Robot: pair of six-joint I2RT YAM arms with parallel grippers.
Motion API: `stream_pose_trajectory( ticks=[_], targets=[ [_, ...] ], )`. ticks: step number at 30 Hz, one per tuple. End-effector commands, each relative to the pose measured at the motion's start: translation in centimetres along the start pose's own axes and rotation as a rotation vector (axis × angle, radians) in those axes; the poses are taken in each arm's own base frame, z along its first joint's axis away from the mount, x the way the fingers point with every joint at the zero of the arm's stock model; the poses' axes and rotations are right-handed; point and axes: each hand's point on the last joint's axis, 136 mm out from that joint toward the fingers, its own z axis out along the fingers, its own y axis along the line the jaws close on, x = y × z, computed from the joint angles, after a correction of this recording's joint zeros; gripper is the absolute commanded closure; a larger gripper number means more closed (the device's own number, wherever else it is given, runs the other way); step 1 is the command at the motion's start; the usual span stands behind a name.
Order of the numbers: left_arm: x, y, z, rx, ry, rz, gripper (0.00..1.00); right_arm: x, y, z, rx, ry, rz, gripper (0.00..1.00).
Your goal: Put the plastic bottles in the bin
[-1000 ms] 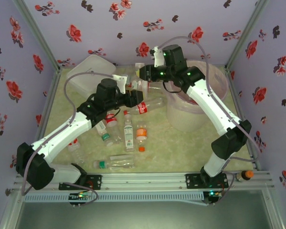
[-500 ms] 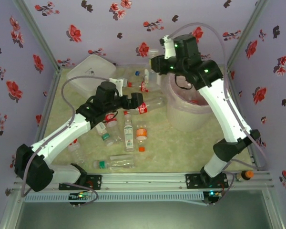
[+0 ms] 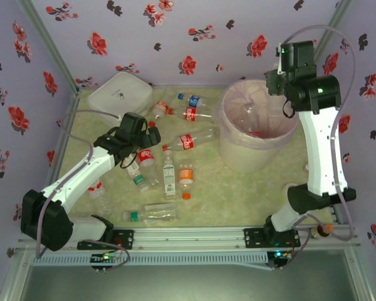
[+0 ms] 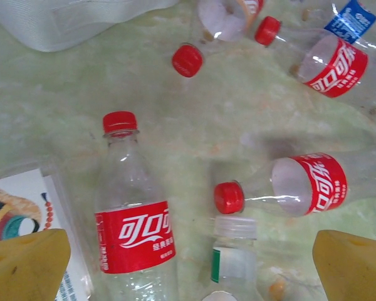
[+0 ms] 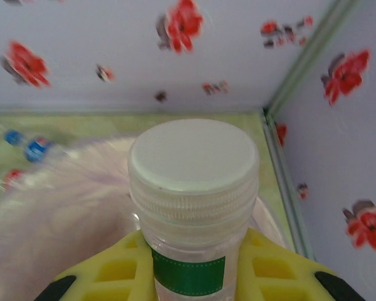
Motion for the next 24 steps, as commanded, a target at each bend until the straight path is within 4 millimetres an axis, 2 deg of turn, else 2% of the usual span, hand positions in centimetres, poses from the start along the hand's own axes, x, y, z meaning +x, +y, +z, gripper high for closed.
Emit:
stream_pose_trajectory(
  ticks=[1, 6, 10, 13, 15, 20, 24],
  targets=[
    [-0.3, 1.2, -0.3, -0.053, -0.015, -0.042, 0.01, 5.2, 0.3, 5.0, 0.032, 0.275, -0.096, 1.00],
    [-0.3, 1.2, -0.1, -0.059, -0.010, -0.049, 0.01, 9.8, 3.2, 10.6, -0.055, 0.439, -0.118, 1.00],
    [-0.5, 1.3, -0.3, -0.061, -0.013, -0.056, 0.01, 12.7, 4.7, 13.9, -0.104, 0.512, -0.087, 1.00],
    [-0.5, 1.3, -0.4, -0.059, -0.014, -0.053, 0.04, 14.8, 6.7, 16.1, -0.204, 0.529, -0.051, 1.00],
    [-0.5, 1.3, -0.5, -0.059, -0.014, -0.053, 0.04, 16.3, 7.3, 17.3, -0.214, 0.547, -0.026, 1.00],
    [-0.3, 1.6, -0.5, -0.060, -0.016, -0.061, 0.04, 17.8, 8.1, 19.2, -0.248, 0.494, 0.055, 0.99],
    [-0.4, 1.8, -0.8, -0.060, -0.022, -0.065, 0.01, 17.6, 7.8, 18.7, -0.240, 0.490, 0.064, 0.80]
  ],
)
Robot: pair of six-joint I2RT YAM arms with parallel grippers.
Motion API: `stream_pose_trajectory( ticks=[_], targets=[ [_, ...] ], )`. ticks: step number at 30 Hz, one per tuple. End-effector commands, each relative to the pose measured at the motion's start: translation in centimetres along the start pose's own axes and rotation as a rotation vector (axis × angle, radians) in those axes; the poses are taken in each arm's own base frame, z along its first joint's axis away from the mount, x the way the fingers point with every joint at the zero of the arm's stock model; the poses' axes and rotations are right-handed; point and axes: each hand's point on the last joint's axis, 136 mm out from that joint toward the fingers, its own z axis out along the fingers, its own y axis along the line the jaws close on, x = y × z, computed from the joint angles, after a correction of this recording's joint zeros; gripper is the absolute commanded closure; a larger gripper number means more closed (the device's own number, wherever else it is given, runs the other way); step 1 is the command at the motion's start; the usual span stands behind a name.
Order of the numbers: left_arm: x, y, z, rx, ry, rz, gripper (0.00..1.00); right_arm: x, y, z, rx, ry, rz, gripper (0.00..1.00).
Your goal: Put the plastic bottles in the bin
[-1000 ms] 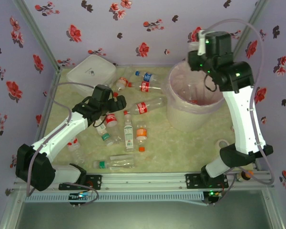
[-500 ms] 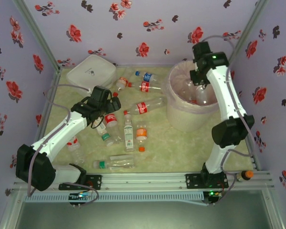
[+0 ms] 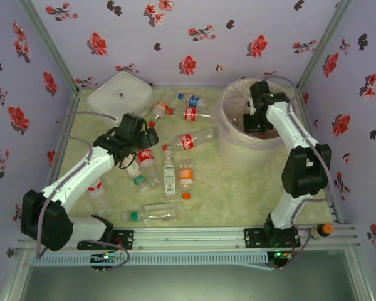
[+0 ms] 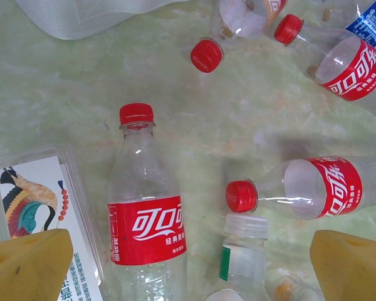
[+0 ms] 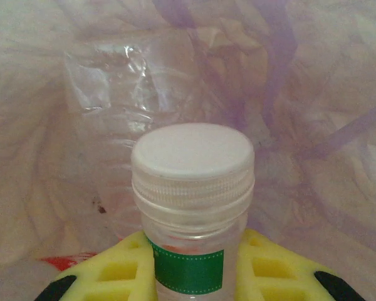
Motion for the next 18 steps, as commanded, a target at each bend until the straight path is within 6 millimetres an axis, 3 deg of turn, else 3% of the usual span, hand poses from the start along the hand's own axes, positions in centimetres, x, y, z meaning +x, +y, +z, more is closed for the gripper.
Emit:
stream_pose_trajectory(
  ticks=[1, 7, 11, 18],
  targets=[
    [-0.7, 1.1, -0.8, -0.028, -0.034, -0.029, 0.01, -2.2, 1.2, -0.3, -0.062, -0.096, 0.034, 0.74],
    [-0.4, 2.3, -0.9, -0.058, -0.021, -0.038, 0.00, -2.8, 0.6, -5.2, -0.042, -0.177, 0.040, 0.42],
    [-0.3, 3.9, -1.2, -0.101, -0.009, -0.061, 0.00, -2.7, 0.2, -9.7, -0.033, -0.247, 0.037, 0.23],
    [0.8, 9.9, -2.4, -0.265, 0.014, -0.195, 0.00, -2.2, 0.9, -16.7, -0.111, -0.411, 0.033, 0.01]
  ],
)
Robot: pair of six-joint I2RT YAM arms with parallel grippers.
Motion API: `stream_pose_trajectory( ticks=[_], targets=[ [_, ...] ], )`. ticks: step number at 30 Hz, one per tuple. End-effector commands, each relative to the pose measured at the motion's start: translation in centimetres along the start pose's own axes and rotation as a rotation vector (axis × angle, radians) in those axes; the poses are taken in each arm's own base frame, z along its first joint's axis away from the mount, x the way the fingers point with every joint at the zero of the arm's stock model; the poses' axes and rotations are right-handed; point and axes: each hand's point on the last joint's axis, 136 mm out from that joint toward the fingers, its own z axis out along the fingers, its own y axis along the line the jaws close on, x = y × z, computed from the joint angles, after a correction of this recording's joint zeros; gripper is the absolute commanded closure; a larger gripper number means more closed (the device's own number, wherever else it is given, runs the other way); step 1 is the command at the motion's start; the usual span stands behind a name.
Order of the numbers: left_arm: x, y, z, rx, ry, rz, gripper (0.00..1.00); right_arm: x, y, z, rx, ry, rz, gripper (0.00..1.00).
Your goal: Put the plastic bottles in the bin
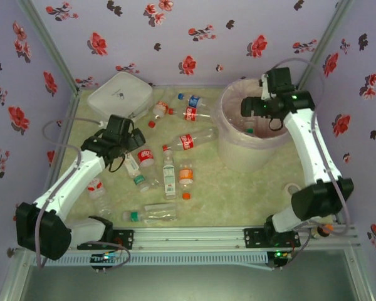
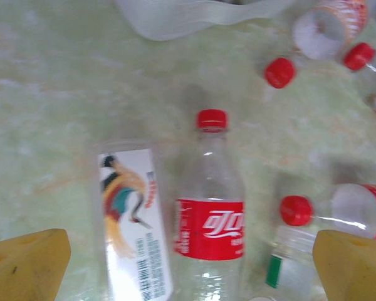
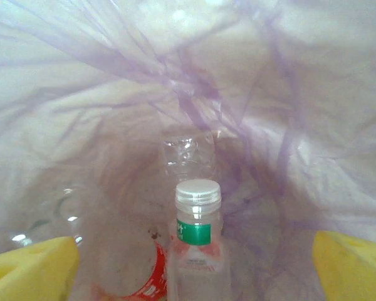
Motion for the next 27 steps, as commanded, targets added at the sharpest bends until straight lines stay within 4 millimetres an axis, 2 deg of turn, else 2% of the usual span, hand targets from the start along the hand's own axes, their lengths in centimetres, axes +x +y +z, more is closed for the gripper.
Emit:
stream_pose_trajectory(
  ticks=[1, 6, 9, 12, 18, 27],
  targets=[
    [1.0, 5.0, -0.4, -0.163, 0.017, -0.092, 0.00, -0.5, 1.1, -3.2, -0.070, -0.060, 0.002, 0.01],
    [2.2, 11.5, -1.4, -0.370, 0.024, -0.300, 0.00, -2.2, 3.6, -6.5, -0.243, -0.172, 0.032, 0.01],
    [2.9, 13.5, -1.6, -0.384, 0.027, -0.385, 0.00, -3.4, 4.0, -8.5, -0.275, -0.240, 0.038, 0.00],
    [3.6, 14.9, -1.4, -0.383, 0.027, -0.462, 0.00, -4.1, 4.2, -9.5, -0.287, -0.285, 0.029, 0.01],
    [6.2, 17.3, -0.1, -0.453, 0.105, -0.545, 0.00, -4.5, 3.5, -9.0, -0.253, -0.285, 0.021, 0.01],
    [9.7, 18.3, 2.3, -0.504, 0.196, -0.613, 0.00, -4.8, 2.2, -7.1, -0.205, -0.254, 0.024, 0.01]
  ],
)
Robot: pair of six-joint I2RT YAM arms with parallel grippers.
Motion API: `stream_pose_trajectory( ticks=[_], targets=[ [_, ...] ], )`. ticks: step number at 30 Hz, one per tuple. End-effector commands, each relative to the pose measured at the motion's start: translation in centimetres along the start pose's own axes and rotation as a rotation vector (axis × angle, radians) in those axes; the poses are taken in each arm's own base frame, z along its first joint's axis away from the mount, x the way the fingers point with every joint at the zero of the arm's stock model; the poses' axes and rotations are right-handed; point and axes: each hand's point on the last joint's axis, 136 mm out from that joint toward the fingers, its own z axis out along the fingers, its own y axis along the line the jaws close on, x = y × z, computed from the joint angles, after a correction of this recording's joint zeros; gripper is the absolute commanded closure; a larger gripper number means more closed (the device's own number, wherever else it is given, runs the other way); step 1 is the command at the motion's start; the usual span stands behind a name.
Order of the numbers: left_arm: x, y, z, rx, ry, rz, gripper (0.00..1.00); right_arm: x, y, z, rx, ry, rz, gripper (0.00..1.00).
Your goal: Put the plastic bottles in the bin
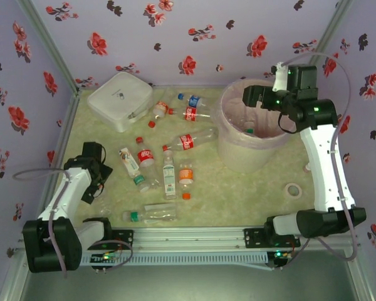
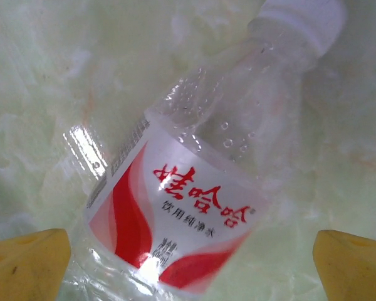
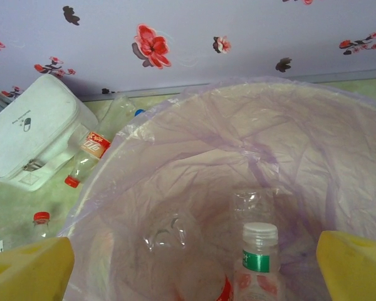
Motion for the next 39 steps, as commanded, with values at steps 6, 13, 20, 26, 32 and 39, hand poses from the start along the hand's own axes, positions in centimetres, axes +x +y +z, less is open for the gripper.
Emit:
stream_pose_trajectory(
  ticks=[6, 13, 20, 26, 32, 39],
  targets=[
    [2.1, 0.3, 2.0, -0.002, 0.083, -0.099, 0.03, -1.1, -0.7, 0.3, 0.017, -0.022, -0.010, 0.01],
    [2.5, -0.5, 1.7, 0.037, 0.092, -0.114, 0.20, -1.4, -0.4, 0.1, 0.008, -0.036, -0.002, 0.01],
    [0.5, -4.2, -1.8, 0.150, 0.046, -0.064, 0.32, -2.0, 0.5, -0.7, -0.035, -0.059, 0.022, 0.01],
    [-2.1, -8.8, -7.2, 0.316, -0.051, 0.036, 0.38, -2.0, 1.4, -1.6, -0.079, -0.079, 0.030, 0.00],
    [-2.5, -16.4, -14.6, 0.607, -0.192, 0.277, 0.49, -1.7, 4.9, -1.4, -0.247, -0.072, 0.046, 0.01],
    [3.6, -23.3, -20.4, 0.942, -0.185, 0.607, 0.67, -0.7, 10.0, -1.1, -0.307, -0.014, -0.017, 0.03]
  ],
)
